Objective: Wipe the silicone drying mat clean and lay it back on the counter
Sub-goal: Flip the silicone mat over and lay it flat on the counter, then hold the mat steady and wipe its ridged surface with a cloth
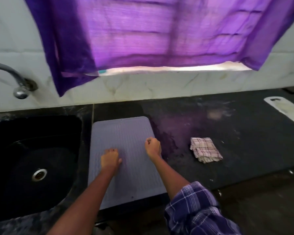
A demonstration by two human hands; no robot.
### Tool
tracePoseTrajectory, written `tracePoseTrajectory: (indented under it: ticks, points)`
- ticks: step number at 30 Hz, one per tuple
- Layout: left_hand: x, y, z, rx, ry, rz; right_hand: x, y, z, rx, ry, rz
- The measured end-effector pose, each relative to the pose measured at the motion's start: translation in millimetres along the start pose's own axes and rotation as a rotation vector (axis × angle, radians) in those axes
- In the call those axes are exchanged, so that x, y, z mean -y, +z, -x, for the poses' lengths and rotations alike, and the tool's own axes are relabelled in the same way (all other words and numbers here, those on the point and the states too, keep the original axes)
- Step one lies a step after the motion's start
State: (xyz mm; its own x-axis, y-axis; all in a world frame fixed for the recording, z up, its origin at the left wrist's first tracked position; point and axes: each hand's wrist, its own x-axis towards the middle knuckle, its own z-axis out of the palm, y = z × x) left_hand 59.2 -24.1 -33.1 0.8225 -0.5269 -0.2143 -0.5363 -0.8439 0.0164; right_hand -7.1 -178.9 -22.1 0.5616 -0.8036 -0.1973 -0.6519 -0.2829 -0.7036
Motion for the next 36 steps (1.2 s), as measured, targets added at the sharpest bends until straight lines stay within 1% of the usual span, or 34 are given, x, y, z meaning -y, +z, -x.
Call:
tracePoseTrajectory:
  ticks: [2, 5, 6, 7, 8, 10, 11, 12, 14, 16, 18, 20, 23, 27, 30, 33, 35, 36]
  points:
    - [-22.3, -0.7, -2.7, 0.004, 0.058, -0.023, -21.8, -27.2, -5.9, -0.093, -0.012, 0.086]
    - [-49.7, 2.1, -5.9, 0.007, 0.122, -0.092, -51.6, -70.8, -21.9, -0.274, -0.078, 0.360]
    - [-55.0, 2.8, -6.9, 0.002, 0.124, -0.120, -61.4, -85.4, -28.4, -0.330, -0.064, 0.437]
    - [-57.6, 2.7, -8.3, -0.007, 0.117, -0.144, -71.9, -99.0, -34.5, -0.363, -0.010, 0.489]
    - [-58.8, 1.7, -10.0, -0.021, 0.110, -0.161, -83.5, -112.1, -40.3, -0.366, 0.075, 0.519]
    - [-60.4, -0.1, -13.6, -0.041, 0.108, -0.182, -106.3, -133.3, -49.3, -0.300, 0.264, 0.510]
    - [-61.7, -0.6, -15.1, -0.043, 0.104, -0.183, -115.4, -140.1, -52.7, -0.236, 0.326, 0.517]
    - [-63.3, -0.6, -15.9, -0.040, 0.096, -0.178, -123.0, -143.6, -56.6, -0.176, 0.333, 0.555]
    - [-65.7, 0.8, -16.3, -0.023, 0.080, -0.175, -130.0, -146.8, -64.2, -0.131, 0.244, 0.686]
    - [-67.1, 2.5, -15.2, -0.020, 0.074, -0.186, -129.3, -149.4, -68.3, -0.179, 0.171, 0.746]
    - [-67.1, -1.0, -14.2, -0.003, 0.067, -0.176, -121.9, -151.1, -70.8, -0.252, 0.107, 0.723]
    - [-63.8, -7.0, -15.2, 0.028, 0.050, -0.134, -103.0, -150.6, -71.8, -0.264, -0.048, 0.665]
    - [-52.8, -13.8, -16.5, 0.032, 0.044, -0.070, -53.1, -137.6, -74.6, -0.169, -0.316, 0.509]
    - [-23.4, -24.2, -13.5, 0.025, 0.035, -0.099, 17.4, -98.9, -64.3, -0.048, -0.510, 0.340]
    - [15.7, -35.5, -9.3, 0.020, -0.020, -0.100, 61.6, -53.9, -47.6, 0.048, -0.630, 0.337]
    - [64.1, -44.7, -6.0, 0.000, -0.104, -0.072, 97.6, -3.3, -30.7, 0.084, -0.771, 0.382]
    - [95.6, -45.0, -7.5, -0.022, -0.147, -0.043, 108.5, 32.0, -20.0, 0.163, -0.809, 0.437]
    - [109.6, -44.2, -9.6, -0.032, -0.161, -0.037, 108.7, 49.0, -14.9, 0.230, -0.793, 0.500]
